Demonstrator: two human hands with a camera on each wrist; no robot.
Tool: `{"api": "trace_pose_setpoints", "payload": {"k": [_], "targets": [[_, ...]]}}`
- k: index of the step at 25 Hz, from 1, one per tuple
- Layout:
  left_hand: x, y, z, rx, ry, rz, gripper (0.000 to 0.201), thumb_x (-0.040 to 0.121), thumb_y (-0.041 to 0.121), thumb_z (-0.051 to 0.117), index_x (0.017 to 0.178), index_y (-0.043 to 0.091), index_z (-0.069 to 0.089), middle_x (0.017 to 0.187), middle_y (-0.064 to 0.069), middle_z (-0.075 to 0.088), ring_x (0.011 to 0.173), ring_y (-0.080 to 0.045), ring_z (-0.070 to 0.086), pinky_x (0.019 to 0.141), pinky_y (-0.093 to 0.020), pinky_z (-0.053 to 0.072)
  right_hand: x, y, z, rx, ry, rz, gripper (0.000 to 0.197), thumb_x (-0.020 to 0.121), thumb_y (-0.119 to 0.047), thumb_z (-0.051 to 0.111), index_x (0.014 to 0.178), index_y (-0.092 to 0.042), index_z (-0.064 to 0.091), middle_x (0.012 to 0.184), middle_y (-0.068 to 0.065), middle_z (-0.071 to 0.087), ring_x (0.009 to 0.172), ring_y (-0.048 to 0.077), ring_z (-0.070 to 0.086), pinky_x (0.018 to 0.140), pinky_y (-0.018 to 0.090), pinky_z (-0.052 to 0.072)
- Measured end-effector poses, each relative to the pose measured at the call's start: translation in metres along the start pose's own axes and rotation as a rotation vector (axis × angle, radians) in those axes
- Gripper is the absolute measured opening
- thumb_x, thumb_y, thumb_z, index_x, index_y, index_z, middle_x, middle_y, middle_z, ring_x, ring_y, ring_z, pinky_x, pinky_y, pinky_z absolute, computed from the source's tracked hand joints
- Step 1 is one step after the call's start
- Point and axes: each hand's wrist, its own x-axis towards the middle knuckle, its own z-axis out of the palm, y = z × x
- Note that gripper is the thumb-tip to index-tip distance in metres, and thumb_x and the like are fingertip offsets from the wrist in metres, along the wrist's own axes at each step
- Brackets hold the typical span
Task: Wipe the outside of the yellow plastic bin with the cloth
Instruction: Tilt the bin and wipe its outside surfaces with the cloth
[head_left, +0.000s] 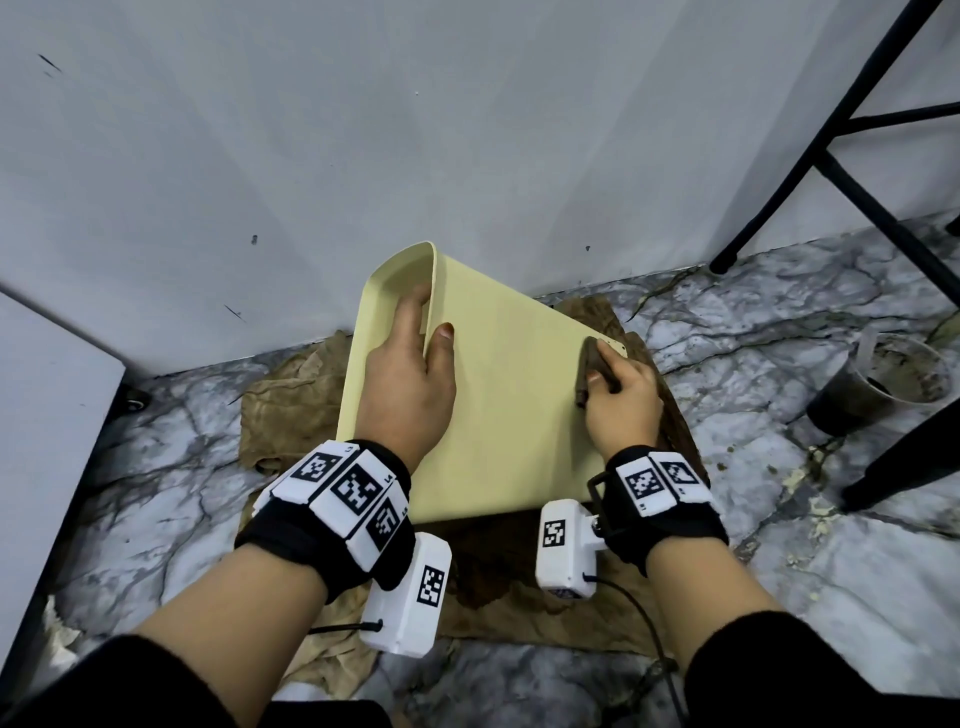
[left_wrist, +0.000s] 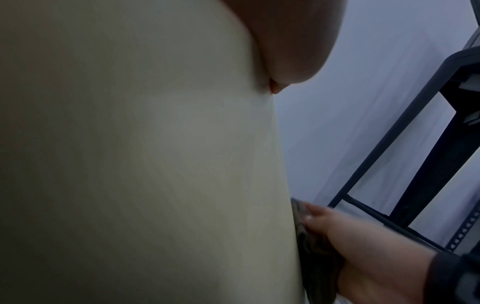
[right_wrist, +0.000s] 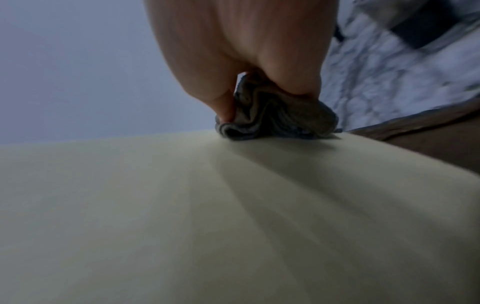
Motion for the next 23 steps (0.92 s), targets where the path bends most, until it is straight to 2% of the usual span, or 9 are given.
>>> {"api": "trace_pose_setpoints", "payload": {"k": [3,5,7,9,12,15,18,20,23], "targets": [[0.003,0.0,0.001,0.02,0.022,0.0,0.037,0.094,0.019,0.041,0.131,0.025,0.038,0.075,-0.009,0.065,0.065,-0.023,0.059,0.053,-0.026,0.038,-0.024,-0.039,0.019,0.006,-0.064,-0.2,0.037,0.088,-0.008,0.048,0.121,-0.025,0.056,0.126,0.006,0.05,0.114,0.03,0.038,0.085,0.011,0.019],[0.003,-0.001,0.002,0.061,0.037,0.021,0.038,0.093,0.017,0.041,0.131,0.022,0.038,0.061,-0.002,0.056,0.053,-0.01,0.052,0.047,-0.02,0.032,-0.039,-0.063,0.032,0.014,-0.105,-0.354,0.038,0.087,-0.008,0.05,0.119,-0.026,0.057,0.123,0.004,0.052,0.106,0.024,0.036,0.083,0.011,0.017],[0.003,0.0,0.002,0.077,0.034,0.033,0.039,0.093,0.015,0.042,0.131,0.02,0.038,0.058,0.004,0.05,0.051,-0.008,0.049,0.048,-0.021,0.029,-0.049,-0.076,0.042,0.025,-0.127,-0.451,0.039,0.086,-0.008,0.051,0.119,-0.028,0.058,0.121,0.002,0.053,0.101,0.02,0.033,0.083,0.011,0.018],[0.005,0.002,0.0,0.057,0.02,0.038,0.037,0.091,0.01,0.041,0.128,0.017,0.039,0.07,0.003,0.055,0.06,-0.013,0.052,0.052,-0.019,0.032,-0.054,-0.078,0.047,0.047,-0.123,-0.469,0.039,0.085,-0.009,0.051,0.118,-0.028,0.058,0.119,0.002,0.054,0.099,0.021,0.034,0.083,0.01,0.019],[0.012,0.008,-0.002,-0.004,0.041,0.01,0.027,0.09,0.007,0.041,0.115,0.017,0.041,0.092,0.002,0.059,0.078,-0.019,0.056,0.055,-0.006,0.036,-0.057,-0.075,0.047,0.082,-0.091,-0.501,0.038,0.082,-0.011,0.052,0.115,-0.028,0.061,0.113,0.002,0.058,0.098,0.02,0.038,0.086,0.006,0.021],[0.012,0.009,0.002,0.016,0.11,-0.023,0.035,0.093,0.013,0.04,0.129,0.013,0.04,0.106,0.003,0.057,0.091,-0.012,0.053,0.067,-0.012,0.033,-0.059,-0.076,0.044,0.108,-0.134,-0.504,0.038,0.077,-0.014,0.052,0.109,-0.028,0.064,0.106,0.0,0.06,0.097,0.017,0.04,0.09,0.015,0.028],[0.009,0.004,0.002,0.009,0.142,0.009,0.041,0.094,0.013,0.041,0.134,0.013,0.038,0.128,-0.005,0.057,0.114,-0.018,0.055,0.086,-0.015,0.035,-0.056,-0.077,0.041,0.093,-0.157,-0.526,0.037,0.077,-0.013,0.052,0.108,-0.027,0.065,0.104,0.0,0.06,0.099,0.027,0.045,0.086,0.003,0.025],[0.01,0.002,-0.001,-0.023,0.138,0.04,0.039,0.093,0.015,0.043,0.132,0.016,0.041,0.124,-0.006,0.06,0.112,-0.019,0.057,0.09,-0.019,0.04,-0.055,-0.08,0.04,0.083,-0.127,-0.569,0.036,0.078,-0.012,0.053,0.109,-0.026,0.065,0.104,0.001,0.06,0.099,0.027,0.046,0.087,-0.001,0.021],[0.01,-0.001,-0.002,-0.052,0.114,0.053,0.039,0.091,0.021,0.044,0.131,0.019,0.044,0.12,-0.005,0.063,0.109,-0.018,0.059,0.094,-0.028,0.045,-0.053,-0.082,0.038,0.085,-0.091,-0.602,0.036,0.08,-0.011,0.053,0.11,-0.027,0.064,0.106,0.001,0.059,0.099,0.023,0.045,0.089,0.006,0.025]]}}
